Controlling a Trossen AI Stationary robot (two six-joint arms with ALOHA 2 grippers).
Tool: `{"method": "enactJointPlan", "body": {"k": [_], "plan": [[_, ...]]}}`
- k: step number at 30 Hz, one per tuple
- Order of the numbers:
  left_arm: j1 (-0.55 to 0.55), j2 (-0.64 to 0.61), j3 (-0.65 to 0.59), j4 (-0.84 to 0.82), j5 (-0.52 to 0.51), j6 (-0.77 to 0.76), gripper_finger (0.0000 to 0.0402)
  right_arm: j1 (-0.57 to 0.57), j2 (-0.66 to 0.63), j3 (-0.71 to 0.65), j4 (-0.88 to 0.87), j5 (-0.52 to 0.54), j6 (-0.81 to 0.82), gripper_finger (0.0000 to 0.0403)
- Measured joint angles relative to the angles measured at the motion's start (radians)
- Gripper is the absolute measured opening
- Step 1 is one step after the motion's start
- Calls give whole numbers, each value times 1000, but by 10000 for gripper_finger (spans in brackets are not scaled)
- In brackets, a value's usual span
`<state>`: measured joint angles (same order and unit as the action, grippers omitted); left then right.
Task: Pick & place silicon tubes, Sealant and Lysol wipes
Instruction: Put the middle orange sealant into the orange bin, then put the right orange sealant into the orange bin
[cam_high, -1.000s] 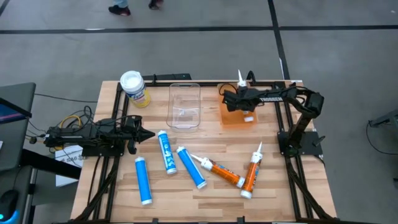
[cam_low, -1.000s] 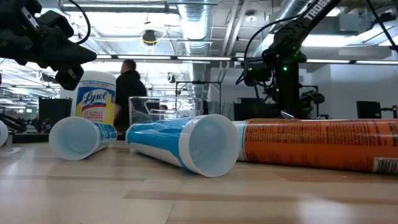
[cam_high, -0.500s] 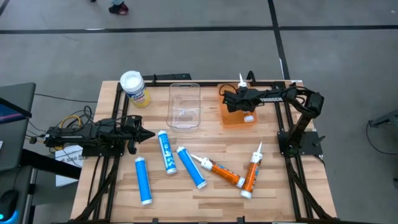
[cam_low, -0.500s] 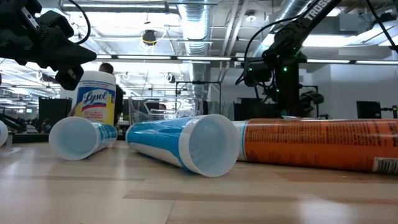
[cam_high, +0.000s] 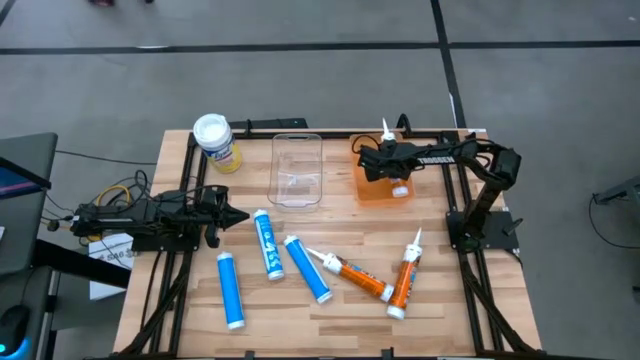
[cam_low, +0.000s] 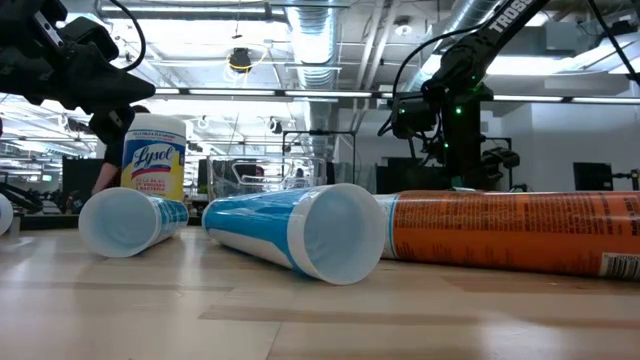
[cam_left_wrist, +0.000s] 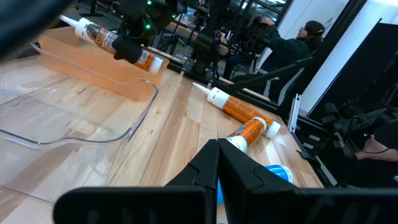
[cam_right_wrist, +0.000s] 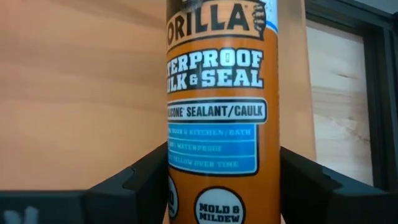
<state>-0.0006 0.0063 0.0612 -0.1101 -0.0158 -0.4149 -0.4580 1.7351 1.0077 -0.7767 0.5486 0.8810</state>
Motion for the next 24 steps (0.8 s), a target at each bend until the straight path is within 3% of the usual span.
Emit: {"method": "enactJointPlan", "body": {"k": [15, 24], "plan": [[0, 0, 0, 0, 0, 0, 0, 20, 0, 5, -8, -27, -15, 285], [0, 0, 0, 0, 0, 1, 0, 46, 0, 137, -227, 68, 0, 286]]}}
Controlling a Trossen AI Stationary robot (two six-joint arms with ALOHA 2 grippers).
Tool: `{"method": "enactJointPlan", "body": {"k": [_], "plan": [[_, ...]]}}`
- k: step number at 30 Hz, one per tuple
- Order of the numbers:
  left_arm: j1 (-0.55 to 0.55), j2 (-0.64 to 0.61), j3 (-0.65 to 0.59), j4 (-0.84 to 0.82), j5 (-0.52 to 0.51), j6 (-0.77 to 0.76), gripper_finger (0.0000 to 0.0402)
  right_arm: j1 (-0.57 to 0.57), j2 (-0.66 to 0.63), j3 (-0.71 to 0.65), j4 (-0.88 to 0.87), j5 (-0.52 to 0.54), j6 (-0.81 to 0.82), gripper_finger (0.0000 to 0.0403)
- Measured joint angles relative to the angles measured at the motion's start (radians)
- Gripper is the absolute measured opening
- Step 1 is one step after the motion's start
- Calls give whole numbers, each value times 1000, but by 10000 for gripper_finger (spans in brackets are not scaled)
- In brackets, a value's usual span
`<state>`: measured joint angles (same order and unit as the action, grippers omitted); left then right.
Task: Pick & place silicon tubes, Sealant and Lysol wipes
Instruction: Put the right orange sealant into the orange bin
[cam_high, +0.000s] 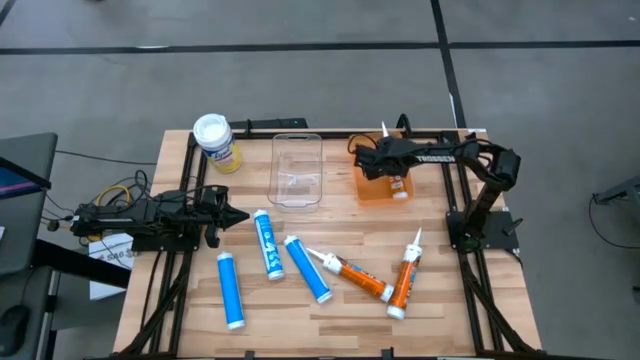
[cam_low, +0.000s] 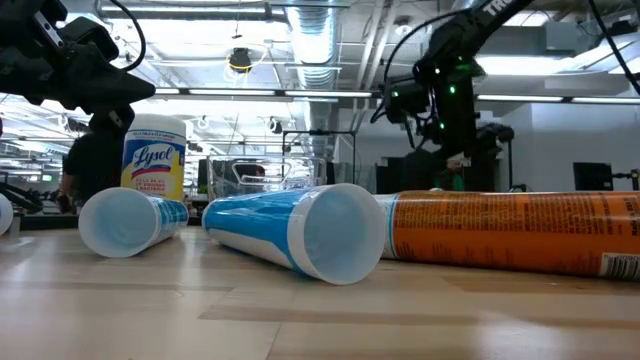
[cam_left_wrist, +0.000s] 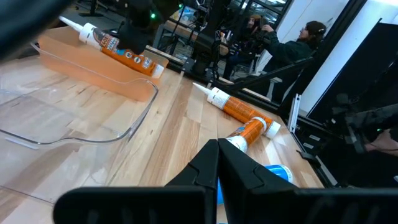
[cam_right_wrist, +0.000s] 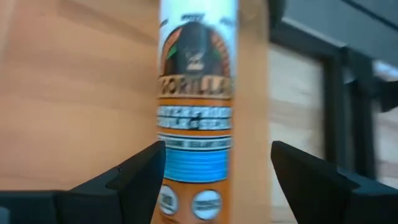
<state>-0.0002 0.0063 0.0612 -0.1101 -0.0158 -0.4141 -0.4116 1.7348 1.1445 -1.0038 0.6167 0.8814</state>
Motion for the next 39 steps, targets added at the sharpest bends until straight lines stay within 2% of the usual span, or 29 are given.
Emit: {"method": "enactJointPlan", "body": {"k": [4, 6, 10, 14, 18, 24, 31, 34, 39], "plan": [[0, 0, 0, 0, 0, 0, 0, 36, 0, 97, -153, -21, 1, 286], [0, 0, 0, 0, 0, 0, 0, 71, 0, 151, -253, -88, 9, 286], [0, 0, 0, 0, 0, 2, 0, 173, 0, 244, -443, -287, 57, 286], [0, 0, 0, 0, 0, 5, 0, 312, -7, 277, -567, -395, 204, 286], [0, 0, 0, 0, 0, 6, 0, 463, -53, 261, -552, -527, 395, 286], [0, 0, 0, 0, 0, 6, 0, 709, -112, 219, -544, -633, 827, 286], [0, 0, 0, 0, 0, 6, 0, 948, -96, 208, -462, -648, 1309, 286], [0, 0, 0, 0, 0, 6, 0, 989, -69, 206, -440, -665, 1403, 286], [0, 0, 0, 3, 0, 6, 0, 988, -22, 207, -414, -689, 1411, 286]]}}
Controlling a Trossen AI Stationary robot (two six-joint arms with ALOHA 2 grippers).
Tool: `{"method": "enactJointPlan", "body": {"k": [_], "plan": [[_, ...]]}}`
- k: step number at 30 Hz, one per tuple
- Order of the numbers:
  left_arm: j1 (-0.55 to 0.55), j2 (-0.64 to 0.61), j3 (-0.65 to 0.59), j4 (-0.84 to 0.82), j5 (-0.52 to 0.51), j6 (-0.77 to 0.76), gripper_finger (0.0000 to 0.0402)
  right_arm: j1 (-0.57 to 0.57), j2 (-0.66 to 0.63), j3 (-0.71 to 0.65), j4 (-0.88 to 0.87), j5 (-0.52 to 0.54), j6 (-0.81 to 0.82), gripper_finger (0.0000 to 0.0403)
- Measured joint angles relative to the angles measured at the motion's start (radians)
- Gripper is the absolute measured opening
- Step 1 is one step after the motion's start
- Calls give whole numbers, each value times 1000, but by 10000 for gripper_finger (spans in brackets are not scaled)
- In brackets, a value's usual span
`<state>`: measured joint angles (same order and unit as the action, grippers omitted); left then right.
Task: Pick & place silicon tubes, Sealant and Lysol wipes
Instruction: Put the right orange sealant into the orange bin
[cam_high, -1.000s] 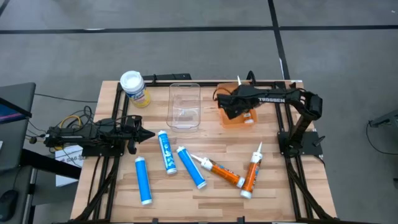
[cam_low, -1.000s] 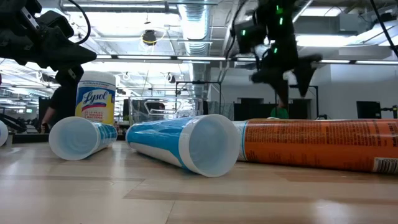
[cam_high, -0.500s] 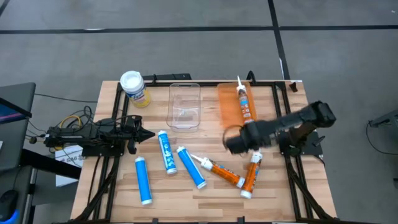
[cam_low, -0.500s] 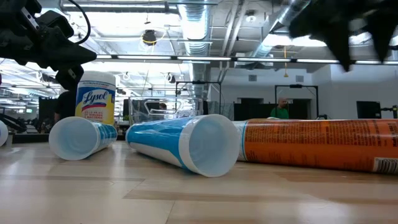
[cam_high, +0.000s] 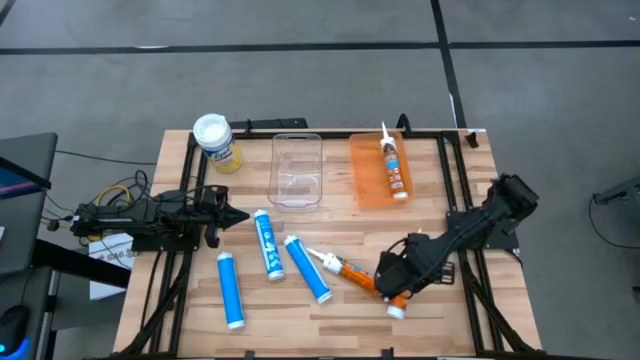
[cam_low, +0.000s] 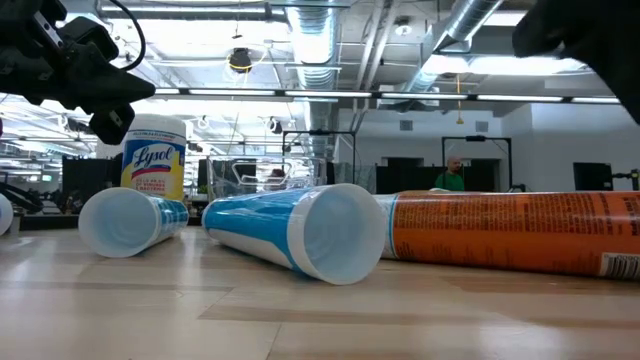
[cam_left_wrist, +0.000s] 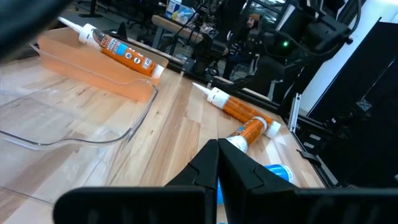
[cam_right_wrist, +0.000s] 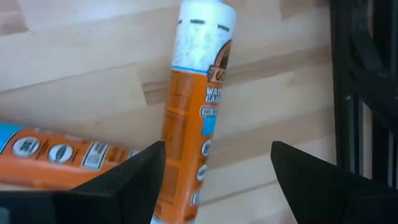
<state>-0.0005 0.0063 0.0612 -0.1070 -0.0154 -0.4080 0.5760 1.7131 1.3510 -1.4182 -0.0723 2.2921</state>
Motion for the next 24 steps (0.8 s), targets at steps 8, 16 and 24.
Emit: {"method": "enactJointPlan", "body": {"k": [8, 16, 24], "plan": [[0, 0, 0, 1, 0, -4, 0, -9, 10, -15, -14, 25, 2, 286], [0, 0, 0, 2, 0, -6, 0, -24, 10, -183, 199, 19, 13, 286], [0, 0, 0, 3, 1, -7, 0, -50, 10, -337, 371, 19, 23, 286]]}}
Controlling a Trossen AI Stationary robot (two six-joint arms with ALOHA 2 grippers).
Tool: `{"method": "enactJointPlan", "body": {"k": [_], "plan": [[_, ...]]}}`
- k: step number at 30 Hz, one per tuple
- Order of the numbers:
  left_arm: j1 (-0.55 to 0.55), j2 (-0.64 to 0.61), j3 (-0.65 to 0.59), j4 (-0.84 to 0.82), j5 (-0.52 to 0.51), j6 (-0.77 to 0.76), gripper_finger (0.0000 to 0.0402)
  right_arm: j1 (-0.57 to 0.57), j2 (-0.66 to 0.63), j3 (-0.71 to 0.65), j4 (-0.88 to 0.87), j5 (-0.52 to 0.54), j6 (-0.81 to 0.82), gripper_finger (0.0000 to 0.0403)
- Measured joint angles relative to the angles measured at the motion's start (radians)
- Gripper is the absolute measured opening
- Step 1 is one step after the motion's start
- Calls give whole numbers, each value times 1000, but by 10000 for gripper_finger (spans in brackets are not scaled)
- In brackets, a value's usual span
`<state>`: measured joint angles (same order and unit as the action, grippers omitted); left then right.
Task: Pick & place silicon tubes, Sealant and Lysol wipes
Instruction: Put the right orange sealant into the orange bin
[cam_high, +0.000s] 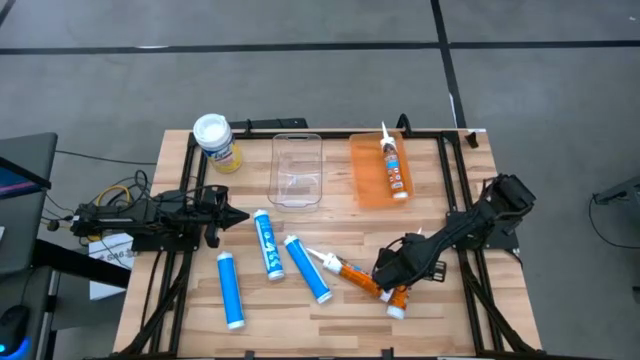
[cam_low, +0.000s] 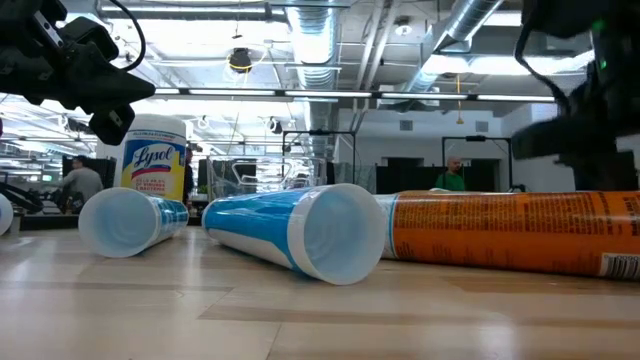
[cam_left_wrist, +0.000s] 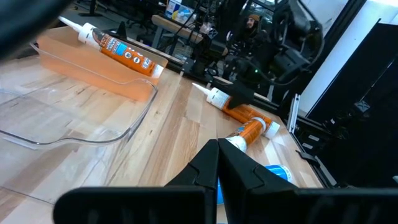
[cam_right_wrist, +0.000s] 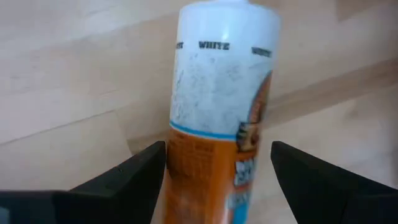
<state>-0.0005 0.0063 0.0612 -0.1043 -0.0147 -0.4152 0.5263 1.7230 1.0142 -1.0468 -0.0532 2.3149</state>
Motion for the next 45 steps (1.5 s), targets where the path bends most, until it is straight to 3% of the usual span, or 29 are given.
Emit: {"method": "enactJointPlan", "body": {"k": [6, 14, 22, 26, 36, 45], "plan": [[0, 0, 0, 0, 0, 0, 0, -17, -7, -112, 195, 11, 8, 286], [0, 0, 0, 0, 0, 4, 0, -18, -5, -121, 179, 15, 7, 281], [0, 0, 0, 0, 0, 7, 0, -18, -6, -121, 167, 43, 7, 195], [0, 0, 0, 0, 0, 8, 0, -18, -9, -110, 130, 55, 7, 193], [0, 0, 0, 0, 0, 8, 0, -16, -5, 84, -202, 59, -20, 193], [0, 0, 0, 1, -1, 8, 0, -22, -7, 412, -528, 129, -88, 191]]}}
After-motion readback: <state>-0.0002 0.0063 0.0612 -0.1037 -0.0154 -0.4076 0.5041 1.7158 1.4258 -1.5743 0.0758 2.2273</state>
